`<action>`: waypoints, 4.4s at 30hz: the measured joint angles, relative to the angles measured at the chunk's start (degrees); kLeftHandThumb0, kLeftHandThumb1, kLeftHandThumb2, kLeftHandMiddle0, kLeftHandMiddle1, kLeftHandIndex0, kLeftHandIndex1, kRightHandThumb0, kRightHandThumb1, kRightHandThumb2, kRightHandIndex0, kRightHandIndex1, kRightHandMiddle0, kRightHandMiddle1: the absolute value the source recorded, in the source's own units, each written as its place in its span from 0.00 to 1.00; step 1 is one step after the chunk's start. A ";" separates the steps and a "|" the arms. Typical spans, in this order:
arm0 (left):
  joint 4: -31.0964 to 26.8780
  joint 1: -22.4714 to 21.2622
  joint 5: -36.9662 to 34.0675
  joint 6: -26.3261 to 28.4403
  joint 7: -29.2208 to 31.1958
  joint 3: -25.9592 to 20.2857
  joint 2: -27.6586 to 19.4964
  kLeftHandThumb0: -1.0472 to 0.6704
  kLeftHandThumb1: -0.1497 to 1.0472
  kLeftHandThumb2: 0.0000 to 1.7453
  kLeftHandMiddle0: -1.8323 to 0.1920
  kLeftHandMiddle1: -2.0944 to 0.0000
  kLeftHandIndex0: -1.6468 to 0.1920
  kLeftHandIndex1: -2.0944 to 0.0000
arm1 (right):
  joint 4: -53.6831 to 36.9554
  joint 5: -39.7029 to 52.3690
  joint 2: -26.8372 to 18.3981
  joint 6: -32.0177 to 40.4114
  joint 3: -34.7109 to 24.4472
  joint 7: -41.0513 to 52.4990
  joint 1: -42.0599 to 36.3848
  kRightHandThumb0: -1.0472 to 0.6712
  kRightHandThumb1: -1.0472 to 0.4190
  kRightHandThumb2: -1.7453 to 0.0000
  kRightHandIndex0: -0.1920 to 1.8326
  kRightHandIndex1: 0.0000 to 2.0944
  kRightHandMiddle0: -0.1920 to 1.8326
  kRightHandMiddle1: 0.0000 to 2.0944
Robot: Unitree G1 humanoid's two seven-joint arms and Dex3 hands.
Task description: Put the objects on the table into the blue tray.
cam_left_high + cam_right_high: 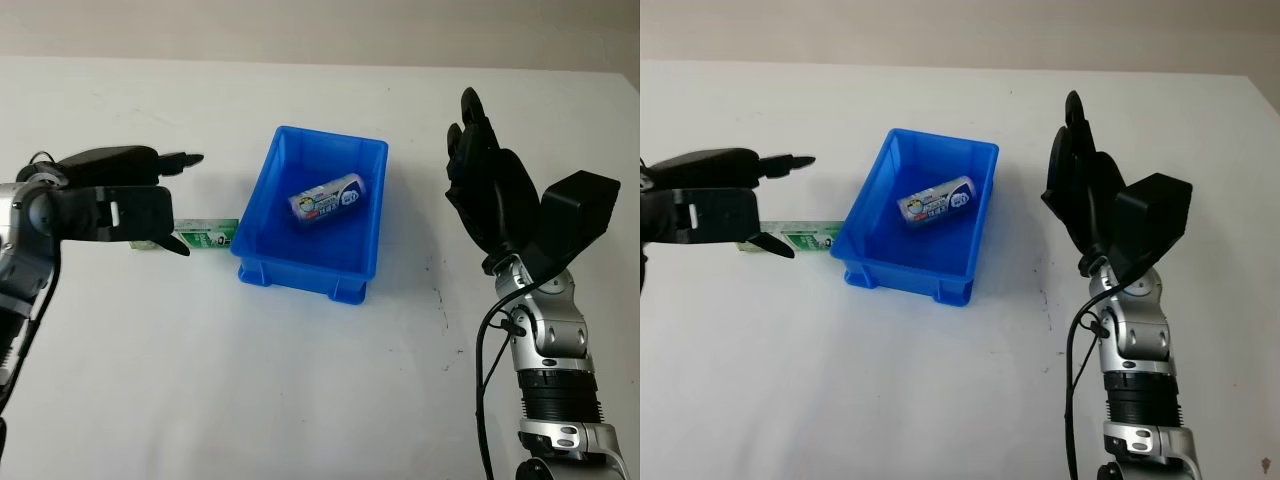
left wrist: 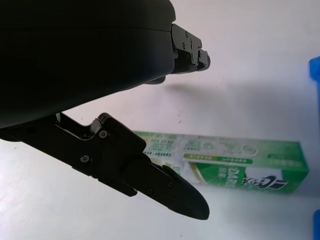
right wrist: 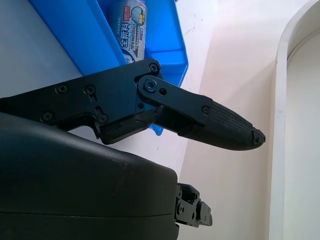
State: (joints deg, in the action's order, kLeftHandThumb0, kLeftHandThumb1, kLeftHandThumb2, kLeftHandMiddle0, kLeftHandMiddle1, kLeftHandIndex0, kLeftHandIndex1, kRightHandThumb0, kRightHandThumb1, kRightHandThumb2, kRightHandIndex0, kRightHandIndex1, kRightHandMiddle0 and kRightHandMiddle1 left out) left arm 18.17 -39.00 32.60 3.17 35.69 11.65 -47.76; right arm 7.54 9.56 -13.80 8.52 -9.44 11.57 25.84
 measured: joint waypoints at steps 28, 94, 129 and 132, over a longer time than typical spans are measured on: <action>-9.46 17.27 1.15 -15.11 -15.54 -3.38 -1.77 0.35 1.00 0.16 0.56 0.00 0.69 0.00 | -0.09 0.67 -0.03 -0.25 -0.40 0.47 0.62 0.14 0.00 0.53 0.00 0.00 0.00 0.00; -10.24 -2.02 17.84 -9.25 -33.25 -0.78 2.66 0.40 1.00 0.22 0.56 0.00 0.70 0.00 | 0.01 2.28 -0.06 -0.53 -0.96 0.86 1.36 0.18 0.00 0.54 0.00 0.00 0.00 0.00; -4.95 -9.91 25.51 -13.34 -19.69 16.69 17.60 0.41 1.00 0.15 0.59 0.00 0.85 0.14 | -2.09 2.15 0.45 -0.03 -0.25 -0.68 -0.41 0.19 0.00 0.54 0.00 0.00 0.00 0.00; -5.69 -9.94 25.31 -11.99 -15.89 16.78 18.16 0.34 1.00 0.20 0.64 0.05 0.85 0.23 | -2.08 2.15 0.46 -0.03 -0.26 -0.77 -0.41 0.20 0.00 0.54 0.00 0.00 0.00 0.00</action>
State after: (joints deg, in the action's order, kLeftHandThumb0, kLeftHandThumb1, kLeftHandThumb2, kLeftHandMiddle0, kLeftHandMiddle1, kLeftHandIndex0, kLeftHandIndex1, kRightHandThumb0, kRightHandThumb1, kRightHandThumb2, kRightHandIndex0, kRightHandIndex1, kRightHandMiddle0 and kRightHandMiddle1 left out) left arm 12.48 -48.95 57.90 -8.82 19.80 28.43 -29.60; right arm 5.45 11.71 -13.35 8.49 -9.70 10.80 25.42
